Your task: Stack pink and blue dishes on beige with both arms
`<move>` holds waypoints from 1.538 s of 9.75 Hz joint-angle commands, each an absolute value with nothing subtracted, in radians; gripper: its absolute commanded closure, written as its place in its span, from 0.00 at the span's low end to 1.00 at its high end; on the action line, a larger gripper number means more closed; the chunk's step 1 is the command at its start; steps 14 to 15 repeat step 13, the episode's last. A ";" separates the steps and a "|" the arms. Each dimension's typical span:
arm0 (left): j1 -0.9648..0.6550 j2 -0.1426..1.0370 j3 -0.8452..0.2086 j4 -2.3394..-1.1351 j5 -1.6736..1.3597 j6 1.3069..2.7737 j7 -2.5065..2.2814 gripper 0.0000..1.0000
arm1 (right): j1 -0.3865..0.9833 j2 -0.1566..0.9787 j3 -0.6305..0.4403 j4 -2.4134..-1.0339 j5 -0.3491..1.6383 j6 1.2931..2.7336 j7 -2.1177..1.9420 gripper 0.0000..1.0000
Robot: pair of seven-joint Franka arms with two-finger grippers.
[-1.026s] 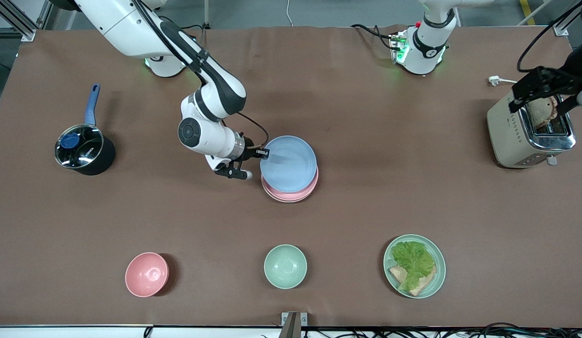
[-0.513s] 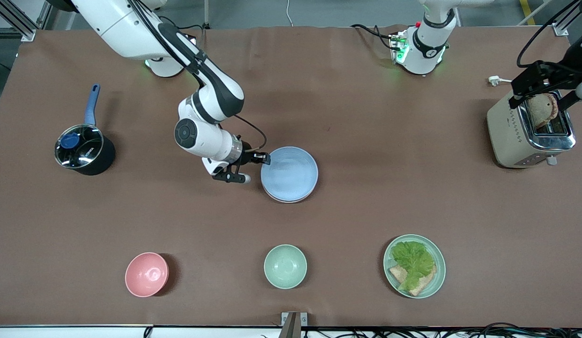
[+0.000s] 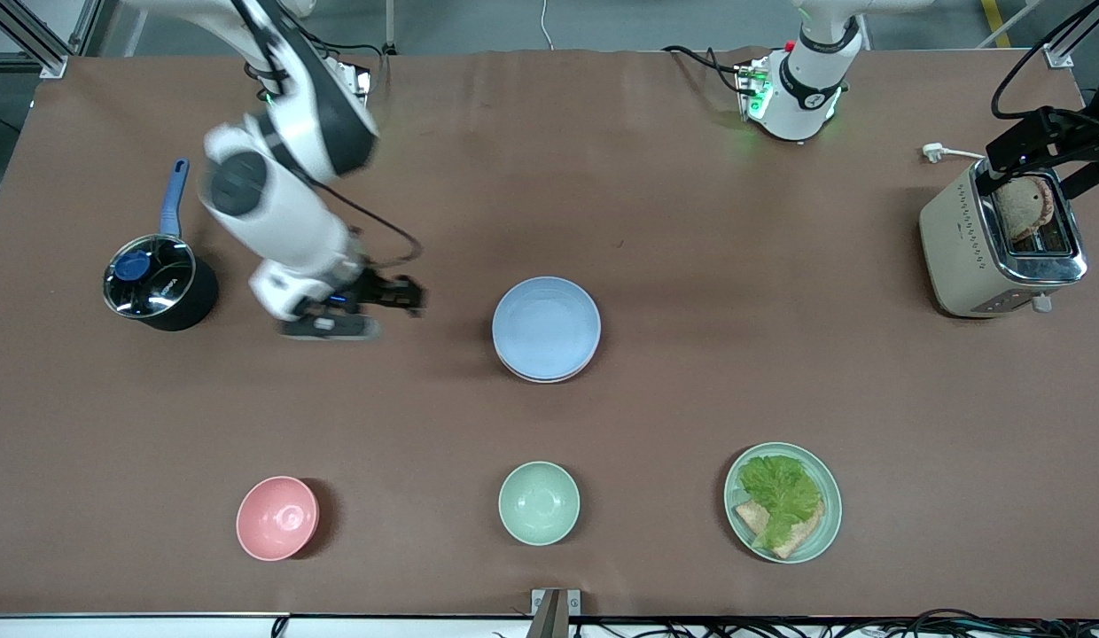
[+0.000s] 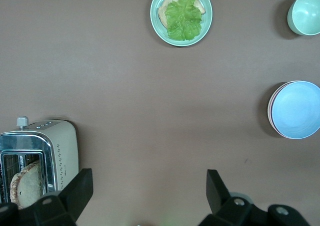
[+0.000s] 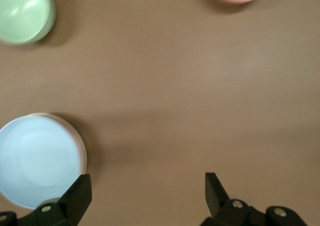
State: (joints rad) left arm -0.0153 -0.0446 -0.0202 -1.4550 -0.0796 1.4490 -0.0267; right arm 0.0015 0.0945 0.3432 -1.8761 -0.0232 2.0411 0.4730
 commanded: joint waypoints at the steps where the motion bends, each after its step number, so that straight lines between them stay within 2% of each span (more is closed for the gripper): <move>1: -0.021 -0.040 -0.017 -1.482 -0.046 1.445 -0.026 0.00 | 0.001 0.023 0.180 -1.804 -0.054 1.904 0.422 0.00; 4: -0.021 -0.040 -0.044 -1.489 -0.014 1.453 -0.022 0.00 | 0.000 -0.006 0.028 -1.619 -0.040 1.685 0.264 0.00; 6: -0.020 -0.043 -0.048 -1.489 -0.012 1.451 -0.011 0.00 | -0.005 -0.003 0.002 -1.489 -0.040 1.500 0.146 0.00; 15: -0.020 -0.043 -0.058 -1.488 0.003 1.450 -0.031 0.00 | -0.006 0.002 -0.021 -1.482 -0.014 1.509 0.132 0.00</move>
